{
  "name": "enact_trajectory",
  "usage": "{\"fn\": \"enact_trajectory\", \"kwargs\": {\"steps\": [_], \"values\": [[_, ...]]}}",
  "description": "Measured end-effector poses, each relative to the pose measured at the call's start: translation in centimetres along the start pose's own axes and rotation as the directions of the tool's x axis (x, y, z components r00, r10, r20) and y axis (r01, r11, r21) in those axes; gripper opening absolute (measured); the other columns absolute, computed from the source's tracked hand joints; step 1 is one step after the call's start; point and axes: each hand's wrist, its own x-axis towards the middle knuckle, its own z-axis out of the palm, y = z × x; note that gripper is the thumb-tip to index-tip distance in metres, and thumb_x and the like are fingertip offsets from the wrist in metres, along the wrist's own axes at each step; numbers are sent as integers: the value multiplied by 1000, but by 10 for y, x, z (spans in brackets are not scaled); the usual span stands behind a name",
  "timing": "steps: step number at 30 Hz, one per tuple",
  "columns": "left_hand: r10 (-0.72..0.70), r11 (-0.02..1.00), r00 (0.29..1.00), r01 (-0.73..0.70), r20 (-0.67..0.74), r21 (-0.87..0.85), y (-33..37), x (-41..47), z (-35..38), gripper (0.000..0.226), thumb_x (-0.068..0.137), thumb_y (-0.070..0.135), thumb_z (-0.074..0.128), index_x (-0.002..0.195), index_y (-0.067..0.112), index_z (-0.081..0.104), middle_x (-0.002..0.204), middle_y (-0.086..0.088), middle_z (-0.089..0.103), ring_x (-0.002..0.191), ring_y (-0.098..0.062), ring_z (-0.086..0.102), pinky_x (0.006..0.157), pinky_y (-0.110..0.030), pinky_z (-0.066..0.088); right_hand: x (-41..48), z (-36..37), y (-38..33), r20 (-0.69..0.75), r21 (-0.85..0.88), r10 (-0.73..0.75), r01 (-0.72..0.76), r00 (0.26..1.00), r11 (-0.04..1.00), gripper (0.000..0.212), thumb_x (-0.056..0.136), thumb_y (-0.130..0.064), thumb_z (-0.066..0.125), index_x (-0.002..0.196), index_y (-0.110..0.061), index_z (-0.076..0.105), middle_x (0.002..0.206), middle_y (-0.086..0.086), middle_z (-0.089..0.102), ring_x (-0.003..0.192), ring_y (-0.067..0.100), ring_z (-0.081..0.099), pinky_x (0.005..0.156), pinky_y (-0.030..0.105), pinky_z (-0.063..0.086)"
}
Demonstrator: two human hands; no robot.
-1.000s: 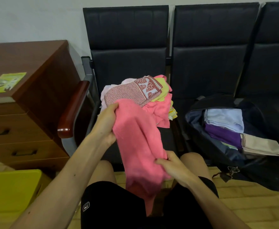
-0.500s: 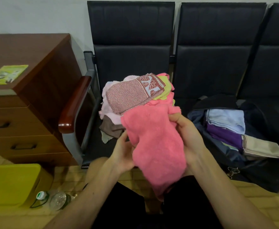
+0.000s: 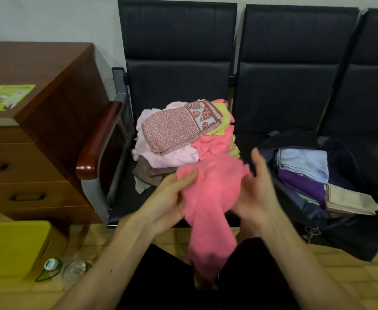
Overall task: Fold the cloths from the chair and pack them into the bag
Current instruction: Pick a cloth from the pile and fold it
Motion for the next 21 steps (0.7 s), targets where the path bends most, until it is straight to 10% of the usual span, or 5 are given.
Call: {"fn": "enact_trajectory", "kwargs": {"steps": [3, 5, 8, 14, 21], "values": [[114, 988, 992, -107, -53, 113, 20, 5, 6, 21, 77, 23, 65, 86, 6, 74, 77, -7, 74, 71, -14, 72, 65, -25, 60, -12, -8, 23, 83, -54, 132, -128, 988, 990, 66, 74, -45, 79, 130, -13, 65, 137, 13, 59, 122, 30, 59, 107, 46, 44], [141, 973, 989, -129, -54, 190, 28, 6, 6, 23, 80, 23, 65, 91, 3, 70, 78, -8, 74, 72, -15, 71, 65, -25, 59, -14, -7, 17, 73, -54, 20, -16, 997, 998, 28, 80, -27, 70, 103, -13, 78, 111, 10, 73, 102, 22, 69, 90, 37, 56], [186, 941, 978, -150, -95, 305, 35, 5, 3, 20, 87, 20, 65, 95, 3, 72, 82, -8, 75, 74, -16, 72, 64, -24, 58, -17, -2, -3, -50, -29, -121, 120, 991, 992, 28, 85, -14, 52, 76, -13, 79, 86, 5, 75, 79, 14, 72, 66, 29, 59], [352, 730, 935, -240, -51, 640, 43, 5, -1, 13, 95, 19, 64, 85, 15, 71, 71, 8, 74, 67, -4, 69, 57, -16, 50, -12, -4, -14, -261, -394, -323, 205, 910, 896, 11, 96, -14, 59, 97, -10, 69, 77, -1, 76, 67, 8, 71, 53, 20, 54], [399, 735, 880, -137, -260, 664, 34, 10, -14, 14, 89, 23, 73, 98, 12, 74, 91, -3, 76, 93, -21, 72, 80, -33, 58, -18, -8, 3, -116, -487, -107, 37, 987, 873, 47, 76, -13, 73, 121, -4, 64, 109, 13, 73, 85, 19, 72, 66, 28, 60]]}}
